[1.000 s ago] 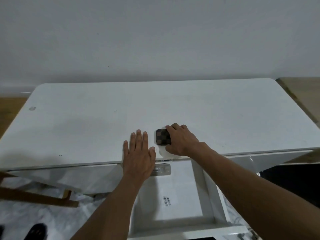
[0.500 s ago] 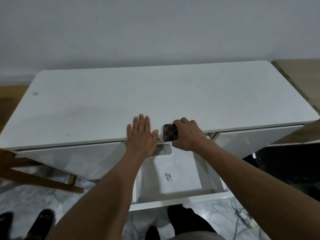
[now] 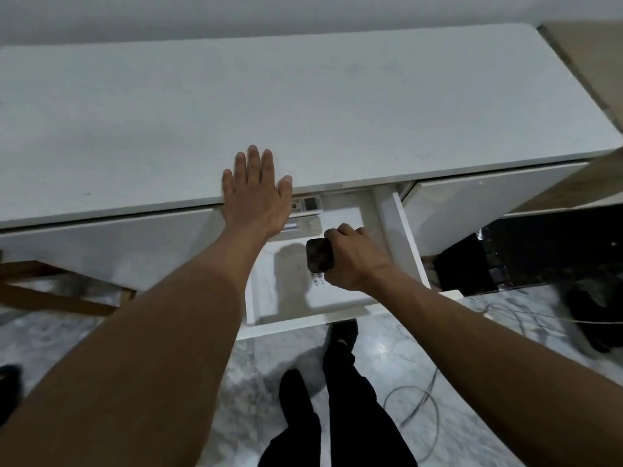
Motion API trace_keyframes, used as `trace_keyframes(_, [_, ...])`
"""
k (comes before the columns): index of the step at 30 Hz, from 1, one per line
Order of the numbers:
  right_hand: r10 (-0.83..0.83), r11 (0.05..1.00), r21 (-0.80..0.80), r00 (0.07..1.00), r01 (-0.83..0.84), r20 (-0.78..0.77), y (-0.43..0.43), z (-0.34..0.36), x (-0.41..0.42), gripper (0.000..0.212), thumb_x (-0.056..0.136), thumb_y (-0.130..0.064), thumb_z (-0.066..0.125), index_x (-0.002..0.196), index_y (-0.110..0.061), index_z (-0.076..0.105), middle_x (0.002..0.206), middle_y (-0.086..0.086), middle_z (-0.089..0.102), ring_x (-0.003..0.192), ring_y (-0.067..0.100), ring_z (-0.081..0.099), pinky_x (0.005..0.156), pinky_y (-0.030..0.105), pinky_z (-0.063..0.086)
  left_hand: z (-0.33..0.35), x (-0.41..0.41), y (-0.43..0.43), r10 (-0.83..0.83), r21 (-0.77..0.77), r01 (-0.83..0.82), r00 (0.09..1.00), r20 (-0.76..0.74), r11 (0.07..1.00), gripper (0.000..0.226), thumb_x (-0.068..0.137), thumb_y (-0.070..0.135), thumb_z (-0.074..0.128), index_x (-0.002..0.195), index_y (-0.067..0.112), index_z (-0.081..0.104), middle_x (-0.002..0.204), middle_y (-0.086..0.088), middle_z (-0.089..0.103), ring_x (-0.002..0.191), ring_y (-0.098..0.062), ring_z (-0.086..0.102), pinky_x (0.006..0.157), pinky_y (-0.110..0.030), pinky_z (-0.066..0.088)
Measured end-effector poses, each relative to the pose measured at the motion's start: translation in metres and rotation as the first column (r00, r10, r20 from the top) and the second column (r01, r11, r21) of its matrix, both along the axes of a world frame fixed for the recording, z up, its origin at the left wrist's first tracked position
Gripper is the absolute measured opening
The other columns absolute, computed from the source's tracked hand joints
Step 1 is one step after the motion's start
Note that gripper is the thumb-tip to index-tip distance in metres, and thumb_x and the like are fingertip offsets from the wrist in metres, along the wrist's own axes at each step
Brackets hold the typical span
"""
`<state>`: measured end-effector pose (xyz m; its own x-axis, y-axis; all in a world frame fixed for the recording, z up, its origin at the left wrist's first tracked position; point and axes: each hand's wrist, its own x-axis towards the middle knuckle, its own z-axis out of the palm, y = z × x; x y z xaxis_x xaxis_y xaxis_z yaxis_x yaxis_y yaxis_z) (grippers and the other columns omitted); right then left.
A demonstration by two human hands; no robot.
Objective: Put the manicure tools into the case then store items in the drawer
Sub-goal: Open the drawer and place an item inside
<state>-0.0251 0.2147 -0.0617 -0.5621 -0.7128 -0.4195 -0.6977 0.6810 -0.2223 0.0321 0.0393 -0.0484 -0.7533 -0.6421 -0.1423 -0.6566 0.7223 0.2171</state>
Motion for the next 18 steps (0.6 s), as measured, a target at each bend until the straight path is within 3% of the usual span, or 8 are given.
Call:
trace_keyframes(6, [0.007, 0.998, 0.068, 0.999, -0.010, 0.041, -0.004, -0.039, -0.006, 0.057, 0.071, -0.025, 0.068, 0.123, -0.013, 0.049, 0.119, 0.010, 0.052, 0.111, 0.036, 0.048, 0.093, 0.049, 0.049, -0.012, -0.003, 0.003, 0.045, -0.096, -0.056, 0.993, -0.105, 0.994, 0.060, 0.100, 0.048, 0.013, 0.154, 0.023, 0.005, 0.162, -0.002, -0.001, 0.149, -0.022, -0.005, 0.119, -0.043, -0.002])
trace_keyframes(18, [0.046, 0.993, 0.107, 0.999, -0.049, 0.029, -0.023, -0.082, -0.019, 0.058, 0.076, -0.016, 0.068, 0.129, -0.008, 0.046, 0.123, 0.016, 0.047, 0.110, 0.037, 0.048, 0.091, 0.047, 0.049, -0.019, -0.002, 0.005, 0.019, -0.191, -0.046, 0.990, -0.138, 0.981, 0.060, 0.101, 0.047, 0.013, 0.154, 0.020, 0.009, 0.162, -0.005, 0.005, 0.149, -0.025, 0.001, 0.118, -0.046, 0.002])
